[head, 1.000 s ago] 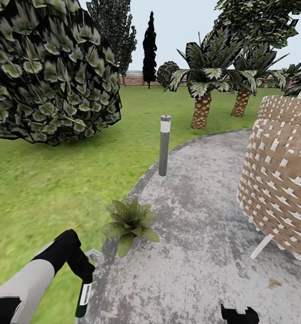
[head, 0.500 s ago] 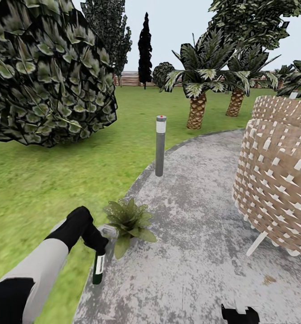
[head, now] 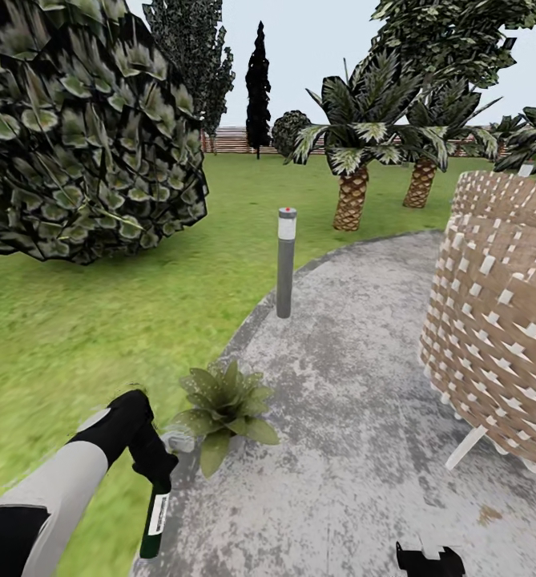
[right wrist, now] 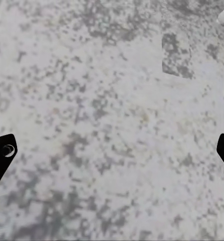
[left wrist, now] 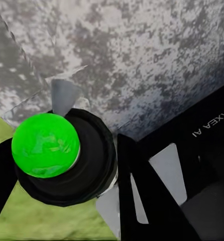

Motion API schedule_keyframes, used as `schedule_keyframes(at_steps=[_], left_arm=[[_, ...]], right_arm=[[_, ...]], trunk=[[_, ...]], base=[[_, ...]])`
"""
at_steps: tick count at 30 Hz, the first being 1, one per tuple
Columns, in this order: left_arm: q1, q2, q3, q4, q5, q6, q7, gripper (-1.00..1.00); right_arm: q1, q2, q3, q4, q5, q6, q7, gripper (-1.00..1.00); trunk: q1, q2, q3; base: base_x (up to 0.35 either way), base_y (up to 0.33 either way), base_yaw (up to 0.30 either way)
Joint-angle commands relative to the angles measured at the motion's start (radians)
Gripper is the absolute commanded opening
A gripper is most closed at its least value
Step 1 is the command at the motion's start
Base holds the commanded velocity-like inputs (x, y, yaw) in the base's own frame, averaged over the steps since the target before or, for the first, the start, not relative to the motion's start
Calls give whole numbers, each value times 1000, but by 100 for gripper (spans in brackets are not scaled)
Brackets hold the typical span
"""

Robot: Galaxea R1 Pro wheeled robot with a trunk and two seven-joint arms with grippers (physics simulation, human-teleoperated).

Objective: Pick up the pesticide atomizer in the garden and spray insectifuge to fully cover both potted plants in the garden.

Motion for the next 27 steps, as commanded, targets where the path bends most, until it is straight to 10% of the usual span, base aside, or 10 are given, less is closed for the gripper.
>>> schedule_keyframes(at_steps=[1,21,27], left_arm=[[14,1,-4,-5,-6,10,-9,-100],[83,2,7,-60,12,-2,109,-100],[102,13,6,-57,7,-185,107,-100]], right_arm=[[-1,0,-1,1,4,-3,-4,100],[-1,2,0,1,3,-3,-5,100],[-1,2,1,1,3,-4,-5,100]], trunk=[[0,0,-1],[0,0,4],[0,0,4]], base=[[40,0,0],[89,0,-49],[18,0,0]])
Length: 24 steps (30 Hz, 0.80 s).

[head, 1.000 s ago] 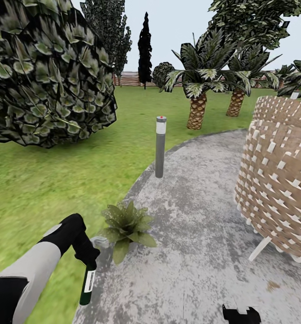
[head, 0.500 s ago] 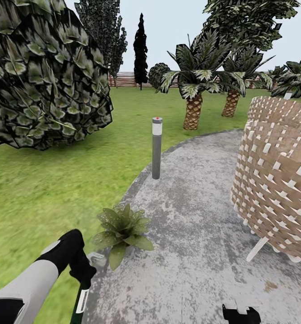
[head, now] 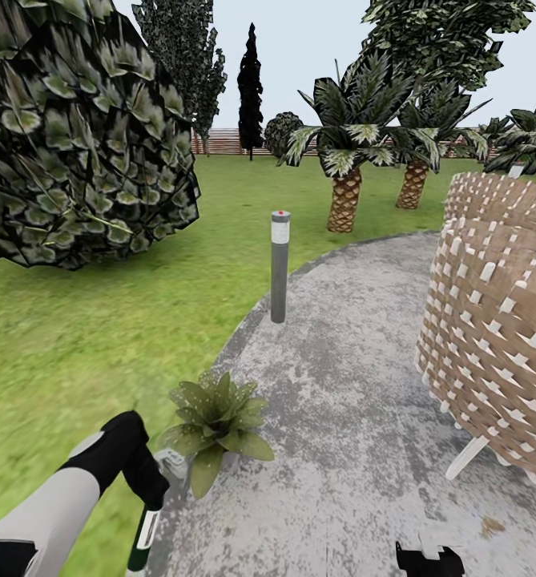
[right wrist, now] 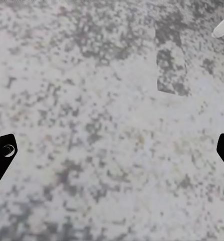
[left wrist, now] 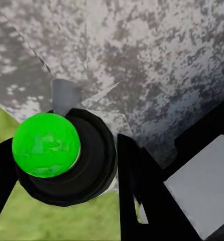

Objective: Pick up the pesticide atomizer in the garden and spray insectifuge to fully cover both potted plants in the garden.

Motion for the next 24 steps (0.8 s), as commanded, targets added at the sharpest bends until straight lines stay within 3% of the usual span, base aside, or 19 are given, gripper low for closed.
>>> schedule_keyframes(at_steps=[1,6,9,13,18,22,24], left_arm=[[3,2,-6,-1,-8,-3,-7,-100],[25,-3,-12,-5,-13,-81,-11,-100],[26,-9,-9,-2,-3,-86,-17,-100],[27,-37,-8,9,-8,-82,-7,-100],[96,-15,-5,10,-15,-86,0,-100],[124,-4,-3,9,-14,-78,79,-100],[127,-10,-3,1,-13,-66,96,-100]], right_arm=[[-1,0,-1,1,4,-3,-4,100],[-1,0,-2,1,4,-3,-4,100],[-1,1,-1,1,4,-3,-4,100],[-1,2,0,1,4,-3,-4,100],[-1,2,-1,1,4,-3,-4,100],[-1,4,-1,1,3,-3,-4,100],[-1,4,-1,1,3,-3,-4,100]], trunk=[[0,0,-1],[0,0,-1],[0,0,-1],[0,0,-1],[0,0,-1],[0,0,-1],[0,0,-1]], base=[[1,0,0],[0,0,0],[0,0,0],[0,0,0],[0,0,-72],[0,0,-194],[0,0,-43]])
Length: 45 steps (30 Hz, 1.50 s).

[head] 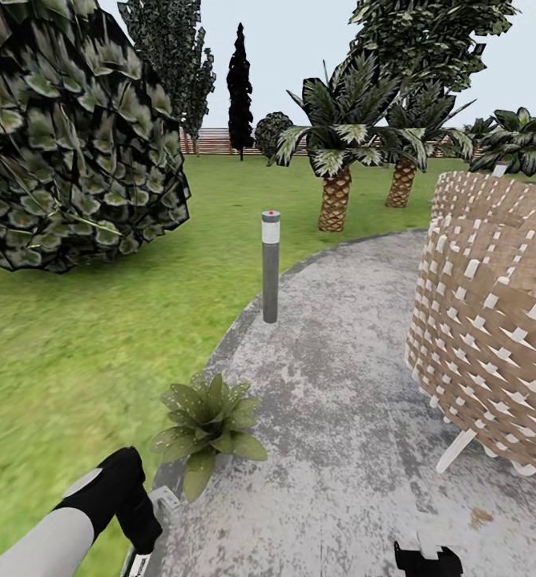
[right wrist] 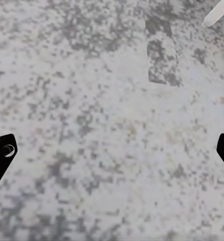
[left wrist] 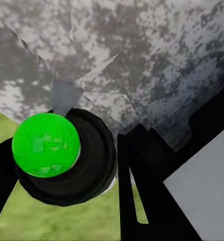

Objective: Pick up the pesticide atomizer in the garden and spray insectifuge to fully cover both potted plants in the garden.

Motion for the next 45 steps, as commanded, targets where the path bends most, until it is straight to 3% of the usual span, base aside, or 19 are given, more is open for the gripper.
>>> schedule_keyframes(at_steps=[1,4,8,14,21,37,43,45], left_arm=[[-2,-2,-5,-4,-2,18,-4,-100],[-12,-5,-8,-8,1,119,3,-100],[-14,11,-6,-8,-1,153,7,-100],[-10,38,-1,-8,1,157,13,-100],[-14,38,6,-9,4,158,101,-100],[-6,28,30,-8,9,157,108,-100],[-17,40,87,-12,11,154,96,-100],[-26,68,98,-12,11,151,83,-100]], right_arm=[[-1,0,-1,1,4,-3,-3,100],[-1,0,-1,1,4,-3,-4,100],[-1,0,-2,1,4,-3,-3,100],[-1,-1,-2,1,4,-3,-5,100],[-1,-1,-2,1,4,-3,-5,100],[-1,-1,-2,1,4,-2,-5,100],[-1,-1,-2,1,4,-2,-5,100],[-1,-1,-2,1,5,-2,-5,100]], trunk=[[0,0,-1],[0,0,-1],[0,0,-1],[0,0,-1],[0,0,-3],[0,0,-3],[0,0,-3],[0,0,-3]], base=[[0,0,-19],[0,0,-5],[0,0,0],[0,0,-91],[0,0,-116],[83,51,-38],[0,0,-74],[0,0,-3]])
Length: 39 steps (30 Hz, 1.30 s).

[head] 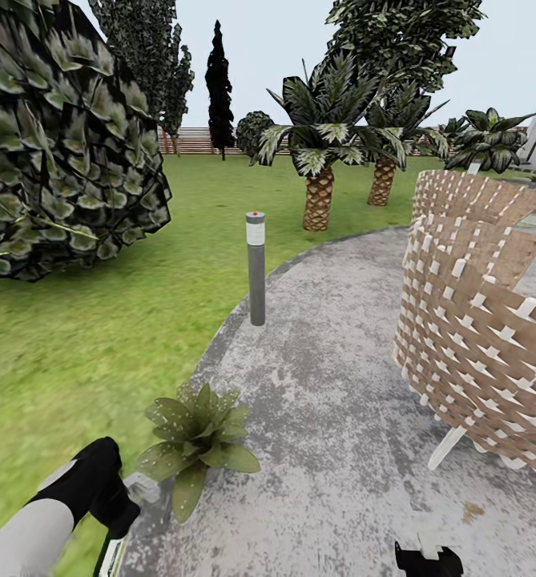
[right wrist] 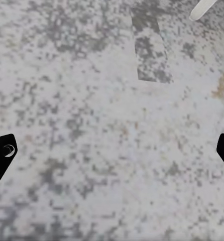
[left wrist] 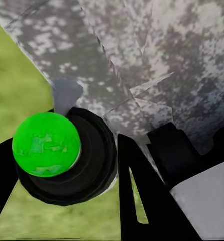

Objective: Pick up the pesticide atomizer in the garden and spray insectifuge to fully cover both potted plants in the garden.

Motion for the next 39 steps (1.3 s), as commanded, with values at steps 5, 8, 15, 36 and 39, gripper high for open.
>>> schedule_keyframes(at_steps=[5,8,15,36,39], left_arm=[[-19,29,3,-2,-5,7,-70,-100],[-22,2,0,-3,-7,8,-73,-100],[-32,-19,1,-102,-17,20,-75,-100],[-19,-15,0,-106,-6,20,-76,-100],[-25,-17,1,-106,-3,20,-77,-100]], right_arm=[[-1,0,-1,1,4,-2,-3,100],[-1,0,-1,1,4,-2,-3,100],[-1,0,0,1,4,-1,-3,100],[-1,0,-1,1,4,-2,-2,100],[-1,0,-1,1,4,-3,-2,100]], trunk=[[0,0,-1],[0,0,-1],[0,0,-1],[0,0,-1],[0,0,-1]], base=[[0,0,0],[0,0,0],[0,0,0],[-89,-25,0],[-27,-5,0]])
